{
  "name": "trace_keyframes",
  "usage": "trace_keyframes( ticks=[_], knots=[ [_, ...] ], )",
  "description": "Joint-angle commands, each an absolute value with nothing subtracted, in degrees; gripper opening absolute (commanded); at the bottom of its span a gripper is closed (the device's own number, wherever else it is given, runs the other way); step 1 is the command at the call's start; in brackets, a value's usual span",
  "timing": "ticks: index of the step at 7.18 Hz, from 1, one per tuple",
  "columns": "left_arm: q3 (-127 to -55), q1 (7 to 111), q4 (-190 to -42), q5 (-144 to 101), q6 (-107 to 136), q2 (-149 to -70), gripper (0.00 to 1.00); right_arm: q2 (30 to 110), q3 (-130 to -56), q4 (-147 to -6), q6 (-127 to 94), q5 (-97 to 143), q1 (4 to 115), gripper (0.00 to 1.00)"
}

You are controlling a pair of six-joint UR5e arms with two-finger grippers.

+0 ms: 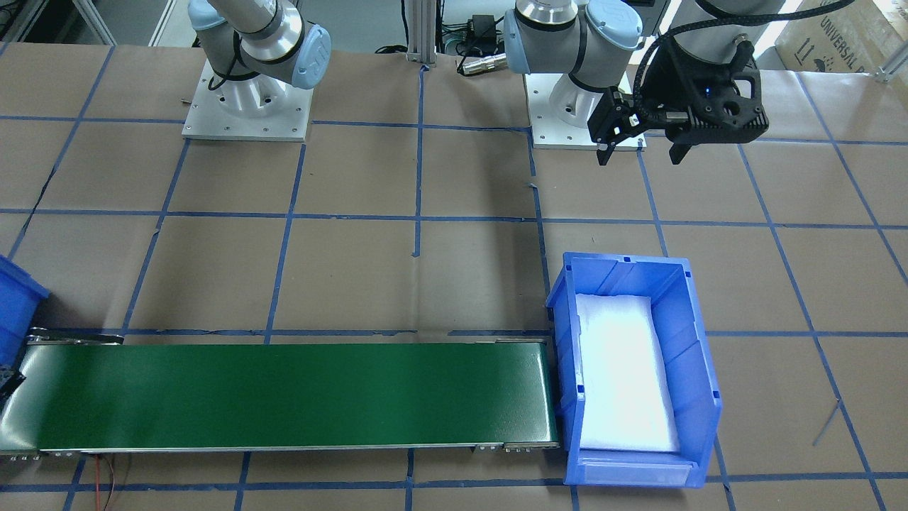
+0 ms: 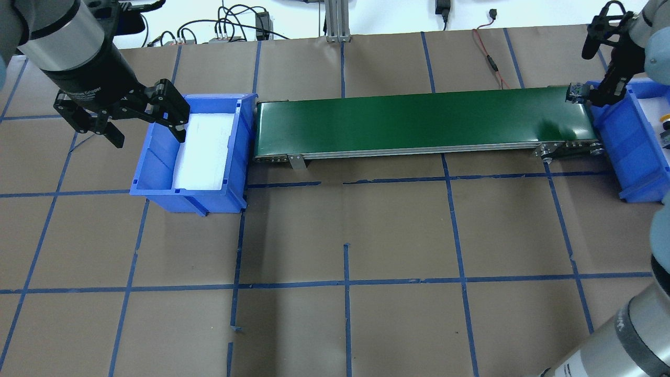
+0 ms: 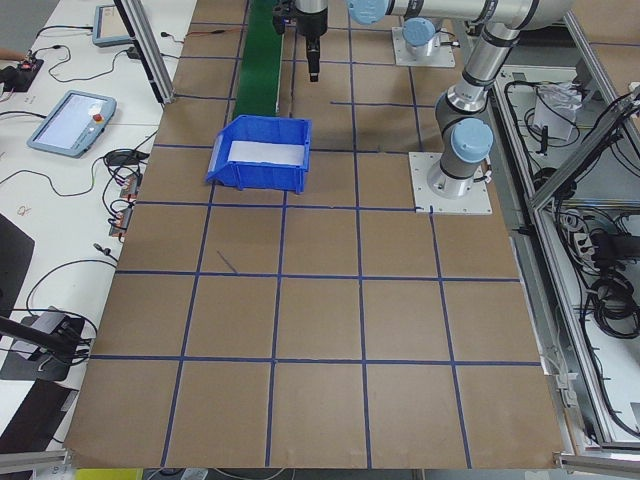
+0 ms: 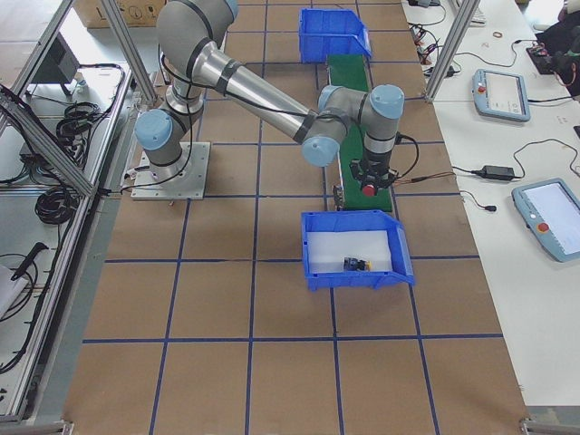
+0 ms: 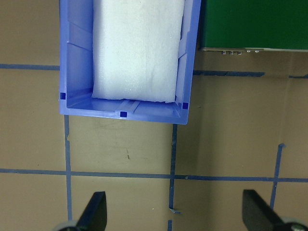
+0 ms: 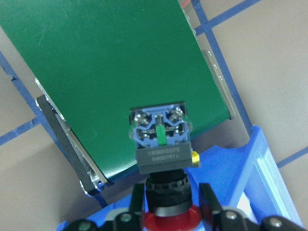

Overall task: Transport two buttons from left to right
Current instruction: 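Lift the red-capped button and carry it into the far blue bin, then lower the red-capped button onto the foam beside the yellow one and release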

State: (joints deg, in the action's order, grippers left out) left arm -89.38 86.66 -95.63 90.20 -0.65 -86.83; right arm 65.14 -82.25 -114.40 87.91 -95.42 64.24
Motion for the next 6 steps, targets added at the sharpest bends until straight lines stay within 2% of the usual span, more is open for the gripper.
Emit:
trace_keyframes(
  ticks=[1,3,6],
  knots=[
    [-89.4,86.7,-95.5,90.2,-0.6,-86.8,1.00,66.4,-76.9,-108.0,92.2,-95.6,59.4,0.00],
    [-89.4,86.7,-95.5,90.2,-0.6,-86.8,1.00,65.8,-71.8,-102.5,97.6,-95.1,54.9,0.00],
    [-89.4,86.7,-95.5,90.2,-0.6,-86.8,1.00,62.1,-70.5,-102.1,104.9,-93.3,49.6,0.00]
  ],
)
